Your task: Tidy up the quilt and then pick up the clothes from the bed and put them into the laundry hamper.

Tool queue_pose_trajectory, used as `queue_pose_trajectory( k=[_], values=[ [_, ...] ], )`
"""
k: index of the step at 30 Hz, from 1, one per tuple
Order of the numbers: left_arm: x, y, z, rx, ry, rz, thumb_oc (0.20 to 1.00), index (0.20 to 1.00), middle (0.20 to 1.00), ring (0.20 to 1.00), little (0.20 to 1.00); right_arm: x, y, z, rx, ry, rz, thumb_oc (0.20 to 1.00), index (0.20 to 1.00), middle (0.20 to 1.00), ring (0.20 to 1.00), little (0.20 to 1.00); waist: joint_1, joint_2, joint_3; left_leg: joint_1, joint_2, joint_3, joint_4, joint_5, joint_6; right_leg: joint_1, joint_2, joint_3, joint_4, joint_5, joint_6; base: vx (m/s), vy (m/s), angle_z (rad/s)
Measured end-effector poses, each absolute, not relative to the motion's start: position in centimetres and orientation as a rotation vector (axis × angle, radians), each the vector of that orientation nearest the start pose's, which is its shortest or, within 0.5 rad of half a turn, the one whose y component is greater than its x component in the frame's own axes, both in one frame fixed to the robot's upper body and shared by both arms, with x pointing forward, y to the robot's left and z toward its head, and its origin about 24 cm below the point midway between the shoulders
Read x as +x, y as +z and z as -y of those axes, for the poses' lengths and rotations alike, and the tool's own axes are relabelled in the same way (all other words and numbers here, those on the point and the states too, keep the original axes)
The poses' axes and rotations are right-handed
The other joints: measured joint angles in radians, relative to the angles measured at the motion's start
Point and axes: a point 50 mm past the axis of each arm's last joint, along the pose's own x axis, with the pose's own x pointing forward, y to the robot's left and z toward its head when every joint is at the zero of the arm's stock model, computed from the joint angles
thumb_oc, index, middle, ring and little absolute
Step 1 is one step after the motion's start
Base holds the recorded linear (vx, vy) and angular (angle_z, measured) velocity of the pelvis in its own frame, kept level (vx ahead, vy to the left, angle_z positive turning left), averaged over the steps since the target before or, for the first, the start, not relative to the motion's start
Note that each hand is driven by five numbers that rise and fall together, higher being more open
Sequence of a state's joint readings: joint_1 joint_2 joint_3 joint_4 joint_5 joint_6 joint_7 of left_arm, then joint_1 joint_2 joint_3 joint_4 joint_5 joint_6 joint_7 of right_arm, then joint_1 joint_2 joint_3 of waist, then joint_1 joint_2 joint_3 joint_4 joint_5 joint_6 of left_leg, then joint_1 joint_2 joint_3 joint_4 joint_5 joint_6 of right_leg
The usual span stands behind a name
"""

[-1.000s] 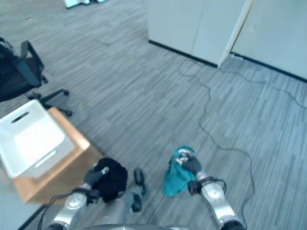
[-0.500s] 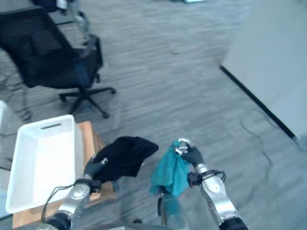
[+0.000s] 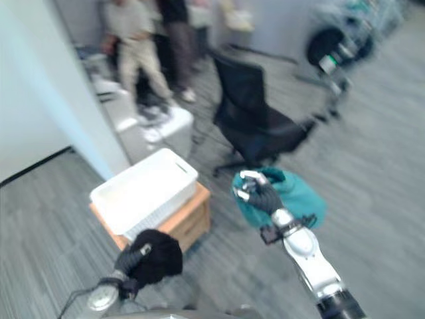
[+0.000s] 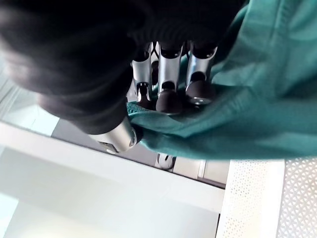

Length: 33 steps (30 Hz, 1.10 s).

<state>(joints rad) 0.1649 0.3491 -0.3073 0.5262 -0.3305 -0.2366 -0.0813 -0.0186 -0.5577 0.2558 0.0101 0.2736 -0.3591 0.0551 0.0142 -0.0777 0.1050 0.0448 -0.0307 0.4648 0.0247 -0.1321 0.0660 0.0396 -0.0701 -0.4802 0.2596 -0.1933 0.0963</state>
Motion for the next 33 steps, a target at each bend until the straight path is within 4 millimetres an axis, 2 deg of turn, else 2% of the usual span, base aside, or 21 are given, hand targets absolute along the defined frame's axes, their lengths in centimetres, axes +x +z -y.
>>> queue_pose_trajectory(
  k=[2,4,5,6,7,8,9,10,11,12,13,15,16,19,21,23,27,28,29,31,33],
  values=[
    [16.6,-9.2,-20.0,0.063,-0.149,-0.565,0.2,0.2,0.2,0.2,0.2,26.0,7.5,19.9,-0.257,0.254,0.247,0.2,0.2,0.2,0.2,0.2,0.019,0.003,0.005,-0.031,-0.013,-0.064,0.01,0.011,0.03,-0.088,-0.028,0.015,0.179,0.015,0.009,0.04,-0.062,0.82],
    [15.5,-9.9,-20.6,0.078,-0.14,-0.621,0.2,0.2,0.2,0.2,0.2,26.2,8.0,20.8,-0.288,0.228,0.258,0.2,0.2,0.2,0.2,0.2,0.013,0.052,0.029,-0.036,0.039,-0.097,0.007,0.068,0.07,-0.208,-0.064,0.108,0.434,0.052,0.041,0.04,-0.418,1.02],
    [15.5,-9.7,-20.7,0.079,-0.134,-0.611,0.2,0.2,0.2,0.2,0.2,26.0,8.9,21.0,-0.315,0.233,0.292,0.2,0.2,0.2,0.2,0.2,0.002,0.073,0.039,-0.082,0.05,-0.184,-0.002,0.149,0.01,-0.25,0.021,0.246,0.409,0.022,0.0,0.23,-0.462,1.52],
    [16.2,-9.3,-21.1,0.091,-0.129,-0.589,0.2,0.2,0.2,0.2,0.2,25.7,9.5,20.9,-0.314,0.23,0.327,0.2,0.2,0.2,0.2,0.2,-0.04,0.092,0.048,-0.119,0.058,-0.274,-0.028,0.142,-0.052,-0.267,0.115,0.36,0.291,-0.004,-0.047,0.28,-0.374,1.83],
    [17.2,-8.9,-21.3,0.103,-0.135,-0.567,0.2,0.2,0.2,0.2,0.2,25.1,9.8,20.9,-0.31,0.224,0.342,0.2,0.2,0.2,0.2,0.2,-0.088,0.085,0.053,-0.146,0.034,-0.344,-0.029,0.104,-0.073,-0.254,0.17,0.486,0.133,-0.015,-0.063,0.23,-0.266,2.34],
    [18.7,-8.2,-21.9,0.128,-0.138,-0.54,0.2,0.2,0.2,0.2,0.2,24.5,10.7,20.5,-0.299,0.23,0.383,0.2,0.2,0.2,0.2,0.2,-0.126,0.028,0.065,-0.184,-0.023,-0.37,0.049,0.066,-0.014,-0.221,0.143,0.634,-0.01,-0.015,-0.054,0.14,-0.232,2.28],
    [19.9,-7.7,-21.9,0.136,-0.133,-0.521,0.2,0.2,0.2,0.2,0.2,24.5,12.1,20.2,-0.308,0.253,0.44,0.2,0.2,0.2,0.2,0.2,-0.143,-0.006,0.089,-0.194,-0.054,-0.386,0.187,0.061,0.05,-0.191,0.086,0.657,-0.069,0.045,-0.034,0.08,-0.158,1.38],
    [19.8,-7.9,-21.1,0.09,-0.103,-0.518,0.2,0.2,0.2,0.2,0.2,25.6,13.7,19.9,-0.338,0.295,0.492,0.2,0.2,0.2,0.2,0.2,-0.109,0.037,0.111,-0.063,-0.02,-0.384,0.037,0.058,-0.041,-0.171,0.076,0.573,-0.083,0.127,-0.053,0.06,-0.1,0.39],
    [19.4,-7.9,-20.6,0.063,-0.091,-0.503,0.2,0.2,0.2,0.2,0.2,25.6,14.5,19.9,-0.36,0.315,0.522,0.2,0.2,0.2,0.2,0.2,-0.092,0.068,0.108,-0.028,-0.004,-0.371,-0.026,0.073,-0.074,-0.144,0.082,0.563,-0.134,0.139,-0.045,0.06,-0.098,-0.18],
    [18.6,-7.8,-20.7,0.058,-0.096,-0.495,0.2,0.2,0.2,0.2,0.2,25.8,15.2,19.9,-0.373,0.327,0.549,0.2,0.2,0.2,0.2,0.2,-0.092,0.075,0.108,-0.001,-0.005,-0.381,-0.062,0.136,-0.068,-0.101,0.083,0.562,-0.2,0.167,-0.037,0.07,-0.101,0.14],
    [18.0,-8.1,-20.9,0.053,-0.086,-0.507,0.2,0.2,0.2,0.2,0.2,26.1,15.6,20.1,-0.38,0.329,0.562,0.2,0.2,0.2,0.2,0.2,-0.075,0.078,0.107,0.018,-0.006,-0.388,-0.088,0.146,-0.042,-0.075,0.082,0.556,-0.232,0.222,-0.053,0.1,-0.109,0.26],
    [16.5,-8.8,-21.4,0.042,-0.059,-0.545,0.2,0.2,0.2,0.2,0.2,27.3,16.9,20.0,-0.414,0.356,0.587,0.2,0.2,0.2,0.2,0.2,-0.058,0.083,0.105,0.04,0.004,-0.392,-0.112,0.15,-0.046,-0.05,0.085,0.524,-0.258,0.237,-0.054,0.1,-0.043,0.09],
    [15.6,-9.5,-21.8,0.038,-0.048,-0.58,0.2,0.2,0.2,0.2,0.2,28.3,19.4,19.4,-0.443,0.38,0.657,0.2,0.2,0.2,0.2,0.2,-0.056,0.082,0.101,0.043,0.009,-0.399,-0.112,0.147,-0.047,-0.015,0.086,0.507,-0.315,0.276,-0.075,0.09,-0.005,0.26],
    [15.9,-9.8,-21.6,0.025,-0.074,-0.59,0.2,0.2,0.2,0.2,0.2,29.2,23.4,17.7,-0.457,0.398,0.772,0.2,0.2,0.2,0.2,0.2,-0.031,0.071,0.094,0.043,0.037,-0.357,-0.109,0.121,-0.067,0.031,0.079,0.409,-0.341,0.287,-0.116,0.21,0.051,0.76],
    [17.0,-10.1,-20.2,0.018,-0.141,-0.595,0.2,0.2,0.2,0.2,0.2,29.8,23.7,17.5,-0.472,0.369,0.742,0.2,0.2,0.2,0.2,0.2,-0.05,0.051,0.076,0.04,0.065,-0.218,-0.089,0.105,-0.095,0.068,0.046,0.293,-0.341,0.259,-0.119,0.15,0.073,1.57],
    [17.0,-10.1,-19.3,0.025,-0.22,-0.593,0.2,0.2,0.2,0.2,0.2,31.5,22.7,18.0,-0.516,0.308,0.65,0.2,0.2,0.2,0.2,0.2,-0.029,0.035,0.021,0.053,0.111,-0.153,-0.099,0.113,-0.097,0.078,0.043,0.233,-0.341,0.237,-0.101,0.14,0.068,1.25],
    [16.1,-10.5,-19.8,0.06,-0.257,-0.642,0.2,0.2,0.2,0.2,0.2,34.0,22.3,19.2,-0.564,0.216,0.556,0.2,0.2,0.2,0.2,0.2,0.015,0.026,0.016,0.073,0.1,-0.177,-0.106,0.154,-0.101,0.068,0.032,0.238,-0.322,0.238,-0.08,0.11,0.034,0.13],
    [16.2,-10.5,-20.1,0.067,-0.262,-0.649,0.2,0.2,0.2,0.2,0.2,34.5,22.0,19.9,-0.566,0.189,0.525,0.2,0.2,0.2,0.2,0.2,0.012,0.031,0.018,0.069,0.099,-0.186,-0.106,0.154,-0.093,0.037,0.021,0.239,-0.251,0.226,-0.066,0.14,-0.139,0.41],
    [16.6,-10.4,-20.4,0.081,-0.261,-0.646,0.2,0.2,0.2,0.2,0.2,34.7,21.4,20.6,-0.569,0.156,0.492,0.2,0.2,0.2,0.2,0.2,-0.013,0.058,0.035,0.069,0.114,-0.211,-0.106,0.158,-0.073,-0.075,-0.003,0.246,-0.018,0.179,-0.01,0.1,-0.141,0.56],
    [16.8,-10.0,-21.7,0.125,-0.256,-0.647,0.2,0.2,0.2,0.2,0.2,34.9,21.2,20.7,-0.575,0.153,0.485,0.2,0.2,0.2,0.2,0.2,-0.027,0.048,0.044,0.068,0.087,-0.232,-0.106,0.151,-0.061,-0.176,-0.045,0.314,0.141,0.143,0.045,0.14,-0.226,0.38],
    [16.7,-9.5,-23.8,0.162,-0.21,-0.652,0.2,0.2,0.2,0.2,0.2,35.0,21.1,20.8,-0.577,0.148,0.479,0.2,0.2,0.2,0.2,0.2,-0.036,0.028,0.059,0.081,0.068,-0.229,-0.106,0.14,-0.064,-0.191,-0.076,0.323,0.015,0.143,0.043,0.25,-0.389,0.22]
  ],
)
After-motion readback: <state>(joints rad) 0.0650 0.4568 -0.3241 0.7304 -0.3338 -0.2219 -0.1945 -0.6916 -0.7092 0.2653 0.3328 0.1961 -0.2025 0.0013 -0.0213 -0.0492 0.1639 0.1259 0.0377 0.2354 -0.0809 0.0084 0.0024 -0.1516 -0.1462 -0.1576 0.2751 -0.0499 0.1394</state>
